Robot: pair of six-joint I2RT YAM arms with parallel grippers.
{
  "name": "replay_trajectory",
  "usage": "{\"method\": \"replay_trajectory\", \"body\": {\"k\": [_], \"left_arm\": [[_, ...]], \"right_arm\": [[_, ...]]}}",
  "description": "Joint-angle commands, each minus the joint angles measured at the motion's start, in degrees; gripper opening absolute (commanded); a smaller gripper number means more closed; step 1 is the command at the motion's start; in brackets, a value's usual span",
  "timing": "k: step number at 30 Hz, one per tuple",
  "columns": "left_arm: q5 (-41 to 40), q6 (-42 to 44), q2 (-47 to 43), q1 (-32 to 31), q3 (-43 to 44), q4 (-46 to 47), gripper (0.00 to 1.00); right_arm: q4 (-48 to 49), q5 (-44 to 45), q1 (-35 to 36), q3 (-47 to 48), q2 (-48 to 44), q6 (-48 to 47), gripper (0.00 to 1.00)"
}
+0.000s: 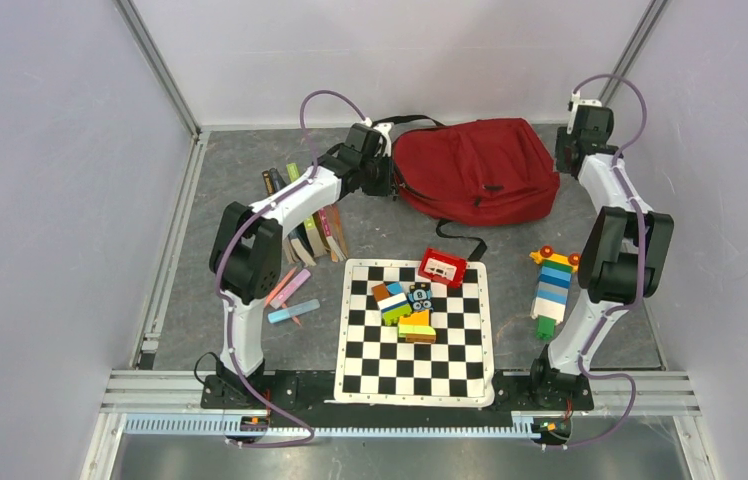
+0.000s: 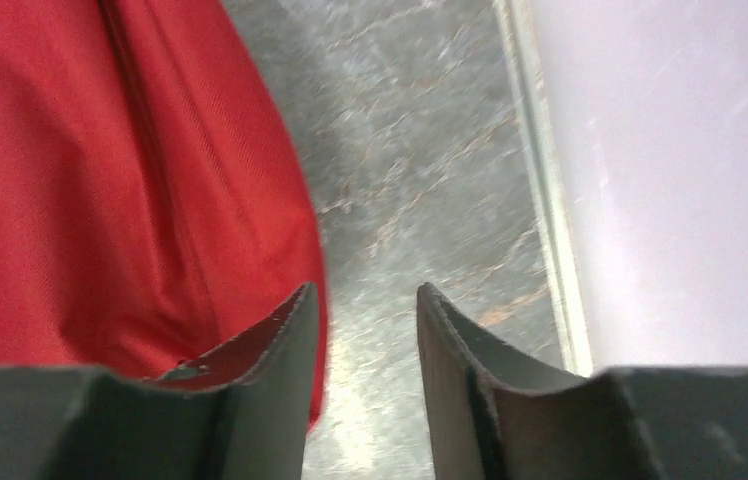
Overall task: Pack the student bag
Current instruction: Unzip the student bag at the center of the board.
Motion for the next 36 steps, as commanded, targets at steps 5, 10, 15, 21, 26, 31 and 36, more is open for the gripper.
{"method": "replay_trajectory", "body": {"k": [5, 10, 15, 21, 26, 31, 36], "left_arm": [[8.94, 1.7, -1.16, 0.88, 1.55, 2.47, 0.02], [9.05, -3.86, -1.42, 1.47, 1.94, 4.72, 0.02], [9.36, -6.88, -1.93, 1.89, 1.81, 6.3, 0.02], [8.98, -8.11, -1.7, 2.55, 1.64, 7.0, 0.02], [8.11, -8.57, -1.97, 2.51, 1.64, 7.54, 0.02], [8.05, -9.01, -1.94, 2.86, 1.83, 7.94, 0.02], [8.47, -9.41, -2.23, 2.9, 1.64, 8.6, 0.02]], "right_arm": [[-1.39, -4.14, -1.02, 2.38, -6.65, -6.24, 0.72], [-1.99, -14.52, 0.96, 1.89, -8.86, -7.96, 0.74], [-0.02, -23.65, 9.77, -2.25, -11.88, -11.7, 0.74], [10.56, -28.69, 23.84, -9.18, -12.42, -9.6, 0.73], [12.93, -30.77, 29.71, -6.78, -8.51, -10.06, 0.72], [11.86, -31.54, 31.73, -4.25, -4.74, -10.9, 0.68], [9.73, -30.94, 33.13, -1.75, -1.54, -12.39, 0.63]]}}
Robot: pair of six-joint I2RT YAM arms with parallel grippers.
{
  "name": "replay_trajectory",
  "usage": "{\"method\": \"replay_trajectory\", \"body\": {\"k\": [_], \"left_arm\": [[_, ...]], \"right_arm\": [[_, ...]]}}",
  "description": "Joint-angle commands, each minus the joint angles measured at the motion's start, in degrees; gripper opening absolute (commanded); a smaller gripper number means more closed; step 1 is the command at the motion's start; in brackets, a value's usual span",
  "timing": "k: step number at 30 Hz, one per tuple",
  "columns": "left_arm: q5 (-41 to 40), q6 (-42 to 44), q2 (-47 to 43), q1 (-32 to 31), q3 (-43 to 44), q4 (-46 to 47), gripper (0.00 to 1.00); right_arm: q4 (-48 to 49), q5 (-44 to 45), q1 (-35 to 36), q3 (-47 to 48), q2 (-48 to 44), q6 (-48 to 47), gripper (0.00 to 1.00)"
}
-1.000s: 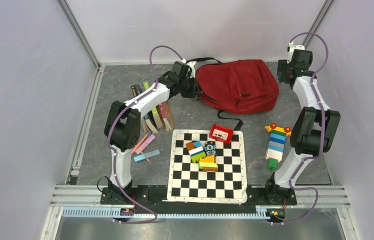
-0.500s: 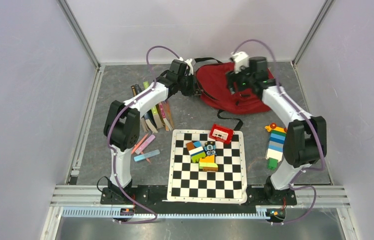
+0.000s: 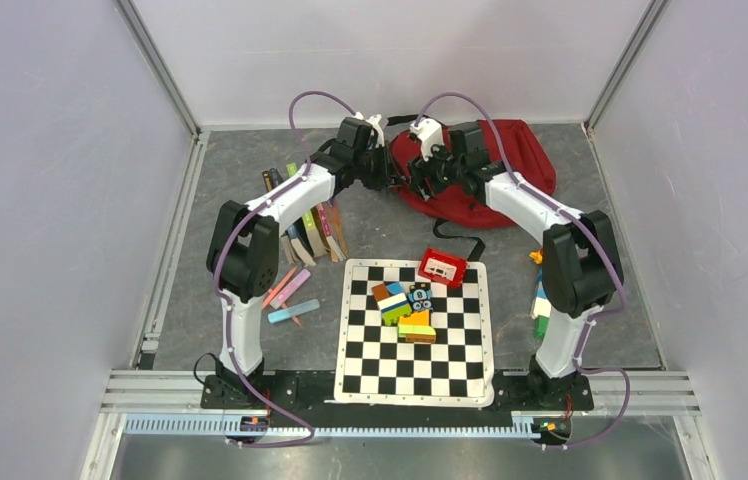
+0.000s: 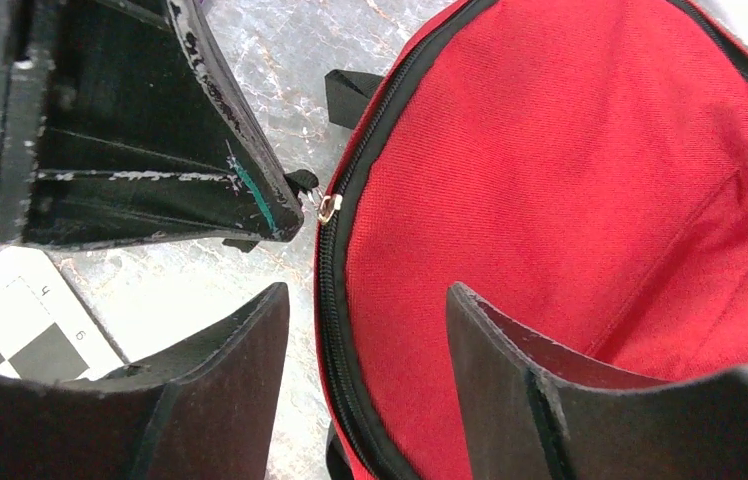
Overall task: Pack the student bag
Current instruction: Unzip the student bag at the center of the board.
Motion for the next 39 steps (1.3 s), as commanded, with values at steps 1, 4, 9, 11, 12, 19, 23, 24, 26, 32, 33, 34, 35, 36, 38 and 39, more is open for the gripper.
{"method": "replay_trajectory", "body": {"k": [1, 4, 9, 11, 12, 19, 23, 24, 26, 32, 33, 34, 35, 36, 38, 39], "left_arm": [[1.09, -2.03, -2.21, 0.39, 1.35, 3.35, 0.02], [1.53, -2.23, -2.27, 0.43, 1.29, 3.64, 0.02], [1.6, -2.36, -2.51, 0.4, 1.0, 3.93, 0.02], [1.64, -2.24, -2.58, 0.45, 1.02, 3.93, 0.02], [1.5, -2.22, -2.63, 0.45, 1.0, 3.84, 0.02], [-2.25, 1.2, -2.82, 0.45, 3.02, -0.33, 0.02], [-4.66, 2.48, -2.9, 1.0, 4.54, -3.16, 0.02], [-5.27, 2.34, -3.04, 1.3, 4.52, -3.48, 0.02], [-6.72, 1.96, -3.02, 1.84, 4.67, -4.47, 0.02], [-12.15, 4.13, -0.87, 3.1, 10.13, -11.99, 0.02], [-12.3, 4.02, -0.64, 3.46, 10.61, -12.53, 0.02], [-12.29, 3.7, -0.54, 3.98, 10.6, -12.55, 0.02], [-12.29, 3.41, -0.63, 4.34, 10.62, -12.44, 0.02], [-12.22, 3.15, -0.62, 4.88, 10.58, -12.27, 0.02], [-12.22, 2.83, -0.82, 5.63, 10.66, -11.78, 0.02], [-12.19, 2.71, -0.81, 5.96, 10.79, -11.48, 0.02]], "right_arm": [[0.39, -0.21, 0.98, 4.15, 2.15, -1.83, 0.63], [0.44, 0.63, 1.4, 4.37, 2.95, -1.66, 0.57], [-0.15, 3.39, 2.01, 5.2, 4.65, -2.19, 0.41], [-0.2, 3.77, 2.1, 5.42, 4.97, -2.19, 0.33], [-0.15, 4.03, 2.19, 5.47, 5.03, -2.1, 0.27], [0.67, 5.13, 2.46, 3.39, 2.15, -1.92, 0.0], [1.73, 4.22, 2.63, 0.2, -0.67, -2.01, 0.0], [1.98, 4.08, 2.63, -0.52, -1.64, -2.14, 0.0], [2.17, 3.99, 2.7, -1.88, -3.18, -2.42, 0.0], [3.43, 4.01, 2.93, -7.81, -9.23, -2.77, 0.0], [3.45, 4.0, 2.97, -8.58, -10.04, -2.8, 0.0], [3.36, 4.01, 3.07, -9.12, -10.82, -2.89, 0.0], [3.24, 4.0, 3.07, -9.65, -11.33, -2.98, 0.0], [3.1, 4.0, 3.16, -10.09, -11.9, -3.06, 0.0], [2.45, 4.01, 3.24, -10.88, -12.61, -3.15, 0.0], [2.04, 4.01, 3.26, -11.2, -12.95, -3.28, 0.0]]}}
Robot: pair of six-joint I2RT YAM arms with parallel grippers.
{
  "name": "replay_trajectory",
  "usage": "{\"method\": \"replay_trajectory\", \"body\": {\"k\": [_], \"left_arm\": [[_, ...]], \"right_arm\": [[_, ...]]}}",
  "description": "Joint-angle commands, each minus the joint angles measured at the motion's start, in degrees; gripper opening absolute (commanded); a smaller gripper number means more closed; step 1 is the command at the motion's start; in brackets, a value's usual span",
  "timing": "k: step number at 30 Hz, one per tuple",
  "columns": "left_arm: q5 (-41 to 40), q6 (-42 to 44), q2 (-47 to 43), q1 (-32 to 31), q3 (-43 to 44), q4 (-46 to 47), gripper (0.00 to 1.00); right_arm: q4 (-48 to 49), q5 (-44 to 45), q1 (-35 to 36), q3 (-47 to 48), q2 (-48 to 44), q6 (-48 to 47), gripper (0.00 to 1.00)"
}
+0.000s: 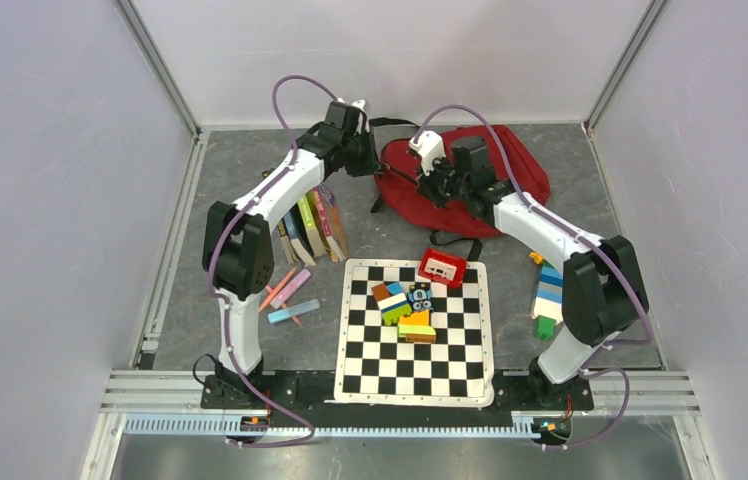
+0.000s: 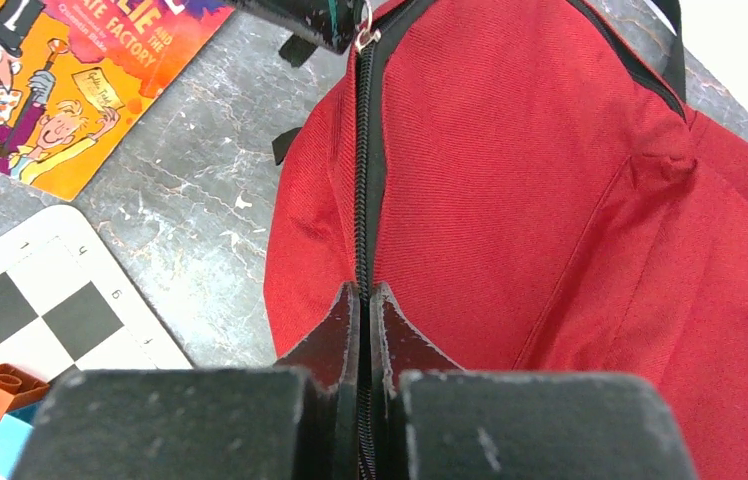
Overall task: Pack the student bag
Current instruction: Unzip the student bag at the center of the board.
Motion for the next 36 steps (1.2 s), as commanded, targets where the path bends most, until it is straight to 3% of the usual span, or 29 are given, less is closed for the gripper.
{"method": "replay_trajectory", "body": {"k": [1, 15, 28, 30, 32, 34, 36], "left_arm": [[-4.96, 1.25, -0.8, 3.53, 2.71, 0.5, 0.02], [-12.44, 5.29, 8.83, 6.34, 14.12, -7.89, 0.02], [-7.9, 4.77, 15.66, 6.42, 20.21, -4.96, 0.02], [-6.47, 5.3, 16.05, 6.38, 20.58, -4.54, 0.02], [-4.37, 6.1, 15.68, 6.36, 20.45, -4.42, 0.05], [-3.44, 6.45, 14.22, 6.4, 19.77, -4.42, 0.21], [-3.47, 6.35, 11.74, 6.38, 18.45, -4.01, 0.46]], "right_arm": [[-1.19, 0.16, 0.2, -1.8, -3.73, -1.19, 0.0], [-4.32, 2.47, 3.02, -7.07, -11.29, -1.65, 0.0], [-6.52, 4.42, 4.69, -9.79, -14.66, -0.83, 0.0], [-6.36, 5.07, 4.69, -9.58, -14.66, 0.11, 0.11], [-6.33, 6.18, 4.69, -8.67, -14.27, 1.97, 0.34], [-6.26, 6.61, 4.7, -7.58, -13.8, 3.44, 0.52], [-6.08, 6.46, 4.69, -6.3, -13.23, 4.59, 0.62]]}}
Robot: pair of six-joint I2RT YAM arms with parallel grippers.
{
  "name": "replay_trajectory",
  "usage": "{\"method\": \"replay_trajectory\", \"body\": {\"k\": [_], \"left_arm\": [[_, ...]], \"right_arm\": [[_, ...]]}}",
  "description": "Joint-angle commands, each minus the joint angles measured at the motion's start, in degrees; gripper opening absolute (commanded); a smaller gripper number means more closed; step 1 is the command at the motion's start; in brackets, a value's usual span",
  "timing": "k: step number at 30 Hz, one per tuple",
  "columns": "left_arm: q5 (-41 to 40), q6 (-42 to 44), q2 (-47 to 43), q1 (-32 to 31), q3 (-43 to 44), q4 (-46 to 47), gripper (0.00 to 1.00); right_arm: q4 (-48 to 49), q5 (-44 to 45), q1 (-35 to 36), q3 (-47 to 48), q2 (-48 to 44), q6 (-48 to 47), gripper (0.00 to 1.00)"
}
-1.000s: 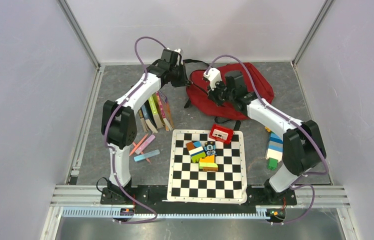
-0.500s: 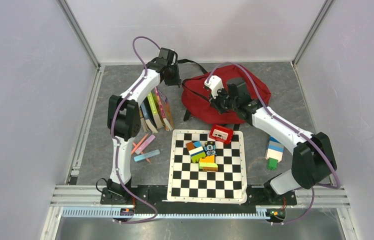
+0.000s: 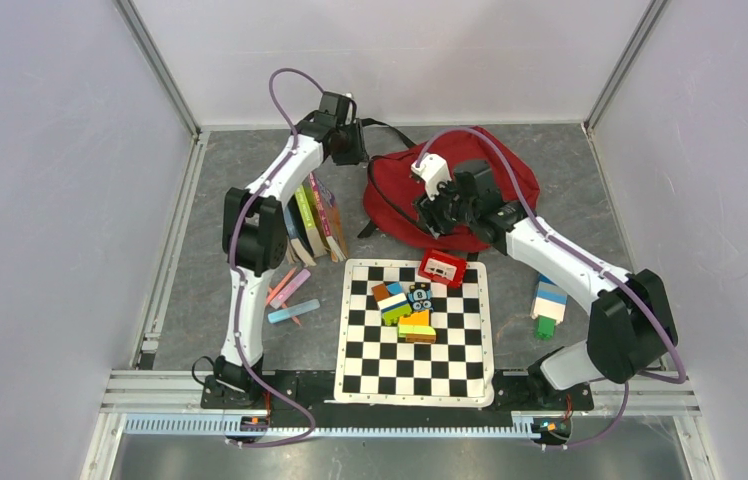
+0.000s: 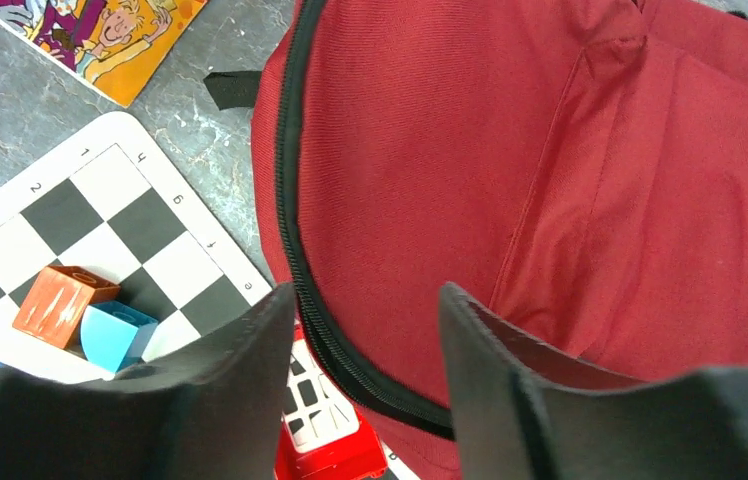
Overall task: Pack the student bag
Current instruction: Unzip the student bag at the center of the board.
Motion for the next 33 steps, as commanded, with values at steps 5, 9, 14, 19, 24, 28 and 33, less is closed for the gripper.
{"method": "replay_trajectory", "body": {"k": [5, 9, 14, 19, 24, 28, 33], "left_arm": [[1.0, 1.84, -10.1, 0.74, -2.18, 4.11, 0.76], [2.6, -0.35, -14.82, 0.7, -7.36, 5.08, 0.8], [4.84, -4.33, -20.42, 0.67, -17.99, 8.01, 0.8], [6.86, -6.99, -24.48, 0.27, -26.15, 11.75, 0.8], [7.42, -7.75, -25.6, -0.54, -28.54, 13.03, 0.79], [7.36, -8.3, -25.88, -0.92, -29.15, 13.59, 0.77], [7.07, -8.52, -26.05, -1.53, -29.33, 13.82, 0.77]], "right_arm": [[1.3, 0.07, 0.09, 5.76, 0.82, 6.0, 0.7], [1.26, -2.89, 0.13, 8.72, 4.56, 8.27, 0.7], [0.4, -7.93, 0.39, 12.62, 9.09, 11.01, 0.68], [-1.22, -8.42, 0.84, 13.01, 11.35, 11.48, 0.61], [-1.31, -7.23, 0.85, 13.17, 12.21, 12.51, 0.54], [-1.36, -7.47, 0.85, 14.03, 13.4, 12.7, 0.46], [-2.4, -7.7, 0.85, 15.56, 15.27, 11.89, 0.39]]}}
